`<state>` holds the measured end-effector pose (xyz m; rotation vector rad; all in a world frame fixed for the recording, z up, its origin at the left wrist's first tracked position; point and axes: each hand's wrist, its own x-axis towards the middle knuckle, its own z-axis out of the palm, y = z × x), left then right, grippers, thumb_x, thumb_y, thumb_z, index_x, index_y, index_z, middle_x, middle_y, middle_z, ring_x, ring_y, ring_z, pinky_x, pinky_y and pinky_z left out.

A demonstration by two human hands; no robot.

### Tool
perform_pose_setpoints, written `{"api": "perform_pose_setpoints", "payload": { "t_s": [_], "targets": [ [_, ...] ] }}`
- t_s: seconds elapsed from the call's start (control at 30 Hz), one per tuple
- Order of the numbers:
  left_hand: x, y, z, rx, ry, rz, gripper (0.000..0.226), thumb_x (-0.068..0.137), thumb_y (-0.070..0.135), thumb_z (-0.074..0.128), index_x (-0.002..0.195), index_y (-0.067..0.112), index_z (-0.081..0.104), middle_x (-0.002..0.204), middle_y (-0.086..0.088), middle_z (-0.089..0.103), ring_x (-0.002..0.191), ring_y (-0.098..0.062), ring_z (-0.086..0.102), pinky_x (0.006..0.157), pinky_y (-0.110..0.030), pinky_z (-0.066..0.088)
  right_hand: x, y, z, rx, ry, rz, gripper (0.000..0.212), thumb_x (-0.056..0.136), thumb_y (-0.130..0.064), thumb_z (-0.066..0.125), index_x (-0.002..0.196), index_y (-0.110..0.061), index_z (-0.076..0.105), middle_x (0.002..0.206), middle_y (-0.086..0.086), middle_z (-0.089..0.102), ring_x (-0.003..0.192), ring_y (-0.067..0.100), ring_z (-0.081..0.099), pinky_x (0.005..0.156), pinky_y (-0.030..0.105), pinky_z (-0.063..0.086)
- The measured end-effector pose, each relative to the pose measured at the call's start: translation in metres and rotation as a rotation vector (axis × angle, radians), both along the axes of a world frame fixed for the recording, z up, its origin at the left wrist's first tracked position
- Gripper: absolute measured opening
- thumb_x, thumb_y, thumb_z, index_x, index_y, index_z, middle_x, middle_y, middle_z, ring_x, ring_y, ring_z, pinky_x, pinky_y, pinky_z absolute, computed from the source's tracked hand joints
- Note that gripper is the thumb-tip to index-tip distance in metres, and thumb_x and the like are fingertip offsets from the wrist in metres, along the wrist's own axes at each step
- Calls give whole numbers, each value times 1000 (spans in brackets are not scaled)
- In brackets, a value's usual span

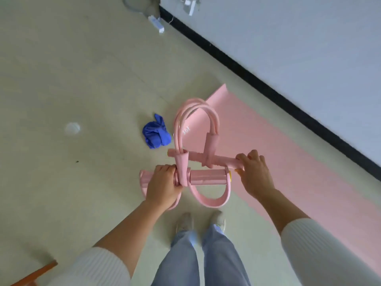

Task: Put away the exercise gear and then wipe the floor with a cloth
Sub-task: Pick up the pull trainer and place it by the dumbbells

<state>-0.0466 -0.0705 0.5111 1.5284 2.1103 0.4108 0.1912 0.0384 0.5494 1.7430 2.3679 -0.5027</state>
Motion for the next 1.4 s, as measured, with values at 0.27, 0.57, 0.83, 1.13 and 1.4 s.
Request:
{"api": "perform_pose_setpoints", "payload": {
  "t_s": [0.27, 0.57, 0.83, 1.13, 1.4],
  "targets": [
    [127, 3, 71, 0, -44, -452, 30, 71, 37, 75, 90, 18, 62, 87, 3, 62, 94, -20, 50, 74, -30, 46, 159, -107, 67, -3, 20, -412, 31, 91, -22, 62, 122, -19, 57, 109, 4, 46, 92, 23, 44, 78, 33, 45],
    [377, -36, 97, 37, -62, -930, 25, 74, 36, 73, 94, 25, 61, 86, 13, 58, 93, -14, 45, 71, -23, 38, 384, -268, 89, 69, 37, -847, 26, 90, -22, 63, 115, -20, 57, 104, 3, 43, 89, 21, 40, 74, 33, 42],
    [605, -124, 112, 49, -36, -1242, 29, 76, 32, 70, 102, 24, 62, 101, 7, 65, 104, -18, 45, 79, -31, 45, 558, -430, 101, 102, 43, -1209, 23, 89, -24, 63, 111, -24, 57, 96, -4, 38, 88, 18, 38, 74, 34, 41],
    [820, -150, 130, 85, -13, -1470, 37, 78, 34, 69, 111, 19, 60, 108, 2, 63, 109, -20, 43, 87, -34, 43, 719, -500, 115, 187, 3, -1435, 25, 89, -26, 63, 113, -23, 57, 101, 0, 43, 93, 23, 45, 70, 32, 39],
    [1023, -145, 128, 77, -8, -1550, 32, 82, 38, 65, 108, 21, 60, 105, 3, 62, 110, -20, 44, 79, -30, 35, 901, -502, 107, 171, -15, -1539, 26, 90, -29, 61, 115, -25, 56, 102, -1, 42, 96, 22, 45, 67, 30, 38]
  ]
}}
